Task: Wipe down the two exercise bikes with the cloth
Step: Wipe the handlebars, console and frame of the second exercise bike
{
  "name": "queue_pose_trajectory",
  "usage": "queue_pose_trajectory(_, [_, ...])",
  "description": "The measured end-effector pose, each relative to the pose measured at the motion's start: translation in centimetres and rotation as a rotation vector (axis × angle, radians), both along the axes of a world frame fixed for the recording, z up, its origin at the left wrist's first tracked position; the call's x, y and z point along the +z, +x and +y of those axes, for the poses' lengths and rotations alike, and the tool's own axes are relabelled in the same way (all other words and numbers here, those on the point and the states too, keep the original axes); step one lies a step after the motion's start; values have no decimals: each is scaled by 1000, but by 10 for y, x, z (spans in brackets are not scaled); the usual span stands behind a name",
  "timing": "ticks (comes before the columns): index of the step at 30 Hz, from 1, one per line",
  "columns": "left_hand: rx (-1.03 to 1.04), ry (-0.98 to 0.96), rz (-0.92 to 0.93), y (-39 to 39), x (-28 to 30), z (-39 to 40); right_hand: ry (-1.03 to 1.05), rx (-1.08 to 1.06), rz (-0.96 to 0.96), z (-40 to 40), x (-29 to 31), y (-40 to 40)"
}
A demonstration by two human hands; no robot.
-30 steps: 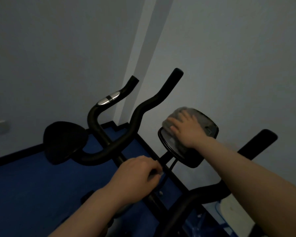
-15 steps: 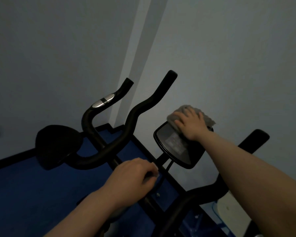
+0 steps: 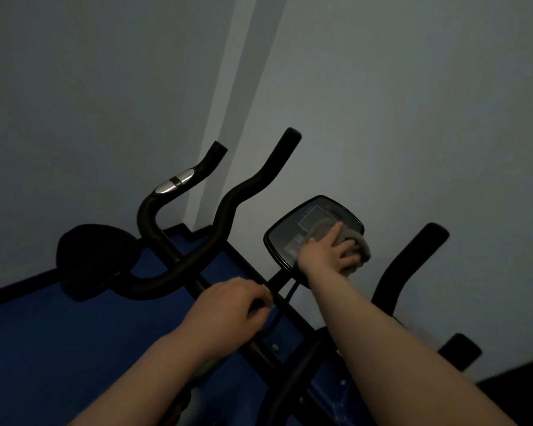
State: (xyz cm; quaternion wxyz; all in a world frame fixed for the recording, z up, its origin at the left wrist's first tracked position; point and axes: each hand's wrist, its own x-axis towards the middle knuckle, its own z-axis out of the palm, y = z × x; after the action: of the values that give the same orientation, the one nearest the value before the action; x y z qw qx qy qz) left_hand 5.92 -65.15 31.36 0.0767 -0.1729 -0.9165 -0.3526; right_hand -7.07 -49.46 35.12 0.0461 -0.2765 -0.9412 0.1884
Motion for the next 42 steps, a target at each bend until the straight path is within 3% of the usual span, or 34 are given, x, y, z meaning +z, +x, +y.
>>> queue_pose_trajectory(3, [-3,-10,0,0,1,0,2,9,-48,-4,-10,7])
queue_pose_trajectory(8, [-9,-13,-10,1,0,-1,182,207,-127,28,16,-20])
queue_pose_trajectory(13, [-3,-5,-16,0,2,-1,611,745,-222,38,24,-18])
queue_pose_trajectory(15, [-14,-5,-17,1,2,-2,684,965,-307,37,11,-3])
queue_pose_trajectory(17, [-15,0,-12,2,2,-2,720,1052,-363,47,8,4])
queue_pose_trajectory(23, [-5,8,-20,2,4,-2,575,669,-247,19,23,-34])
queue_pose_trajectory(25, [-12,7,-16,3,3,-2,588,718,-185,1,14,-31])
queue_pose_trajectory(29, [-25,10,-17,2,4,-3,656,1107,-190,26,-8,-9])
queue_pose_trajectory(36, [-12,-2,-43,2,3,-4,572,653,-179,37,16,-39])
queue_pose_trajectory(39, [2,-12,-45,3,6,-3,496,587,-170,25,19,-41])
queue_pose_trajectory(42, [36,57,-50,6,6,-2,509,677,-51,28,14,-15])
